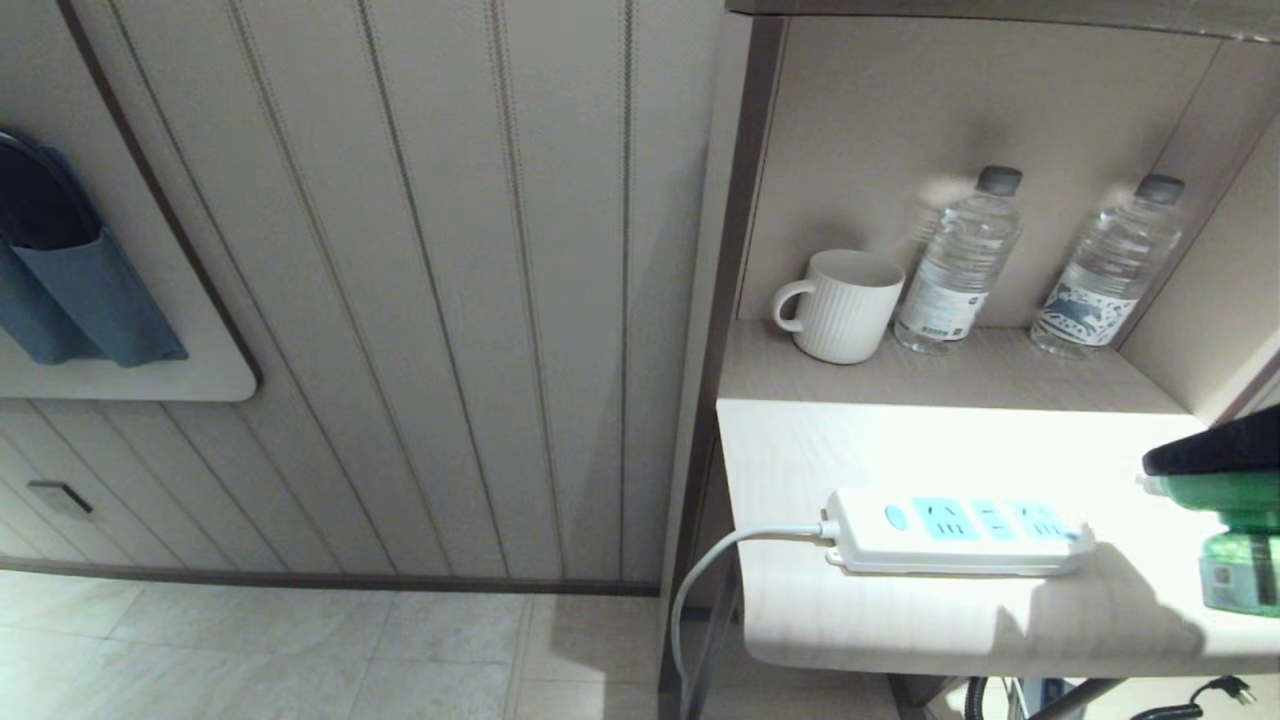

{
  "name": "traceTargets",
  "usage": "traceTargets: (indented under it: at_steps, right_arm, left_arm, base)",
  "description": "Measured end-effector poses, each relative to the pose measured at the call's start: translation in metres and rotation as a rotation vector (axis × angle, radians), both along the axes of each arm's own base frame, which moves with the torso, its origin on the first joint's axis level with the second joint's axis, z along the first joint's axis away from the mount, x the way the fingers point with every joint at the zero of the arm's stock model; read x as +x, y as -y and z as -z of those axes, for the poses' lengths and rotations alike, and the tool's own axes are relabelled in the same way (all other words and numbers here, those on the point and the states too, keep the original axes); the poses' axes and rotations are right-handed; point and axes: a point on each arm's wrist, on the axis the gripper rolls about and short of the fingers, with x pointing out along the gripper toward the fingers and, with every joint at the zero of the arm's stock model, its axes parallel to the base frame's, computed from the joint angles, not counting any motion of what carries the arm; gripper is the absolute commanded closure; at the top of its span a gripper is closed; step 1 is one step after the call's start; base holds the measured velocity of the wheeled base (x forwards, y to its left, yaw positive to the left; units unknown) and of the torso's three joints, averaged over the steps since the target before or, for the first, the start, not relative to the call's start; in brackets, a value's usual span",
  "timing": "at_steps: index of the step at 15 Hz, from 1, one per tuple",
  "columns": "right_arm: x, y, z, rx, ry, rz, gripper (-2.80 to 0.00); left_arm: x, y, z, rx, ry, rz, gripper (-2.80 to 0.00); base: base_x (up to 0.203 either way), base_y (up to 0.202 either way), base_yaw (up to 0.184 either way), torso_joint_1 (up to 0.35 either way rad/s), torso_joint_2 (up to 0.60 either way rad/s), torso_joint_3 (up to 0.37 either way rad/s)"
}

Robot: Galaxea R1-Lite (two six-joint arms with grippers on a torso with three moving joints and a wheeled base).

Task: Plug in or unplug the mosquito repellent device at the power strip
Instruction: Insert the plug into the socket

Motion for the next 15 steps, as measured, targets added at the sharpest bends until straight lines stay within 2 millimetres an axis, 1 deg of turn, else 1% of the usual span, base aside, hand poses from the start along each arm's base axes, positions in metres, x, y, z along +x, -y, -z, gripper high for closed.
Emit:
traceTargets:
  at_steps: [3, 8, 11, 15]
  right_arm:
    - [0.013, -0.002, 0.0, 0.036, -0.09, -0.041, 0.0]
    - [0.031, -0.018, -0.005, 0.026, -0.159, -0.149, 0.0]
    - [0.03, -0.025, -0.011, 0.016, -0.167, -0.2, 0.0]
    - [0.024, -0.028, -0.016, -0.033, -0.19, -0.269, 0.0]
  left_arm:
    - [0.0, 0.0, 0.0, 0.0, 0.0, 0.001, 0.0]
    - [0.0, 0.0, 0.0, 0.0, 0.0, 0.0, 0.0]
    - [0.0, 0.0, 0.0, 0.0, 0.0, 0.0, 0.0]
    - [0.0, 0.0, 0.0, 0.0, 0.0, 0.0, 0.0]
  base:
    - [0.0, 0.0, 0.0, 0.0, 0.0, 0.0]
    - [0.0, 0.0, 0.0, 0.0, 0.0, 0.0]
    - [0.0, 0.0, 0.0, 0.0, 0.0, 0.0]
    - [0.0, 0.0, 0.0, 0.0, 0.0, 0.0]
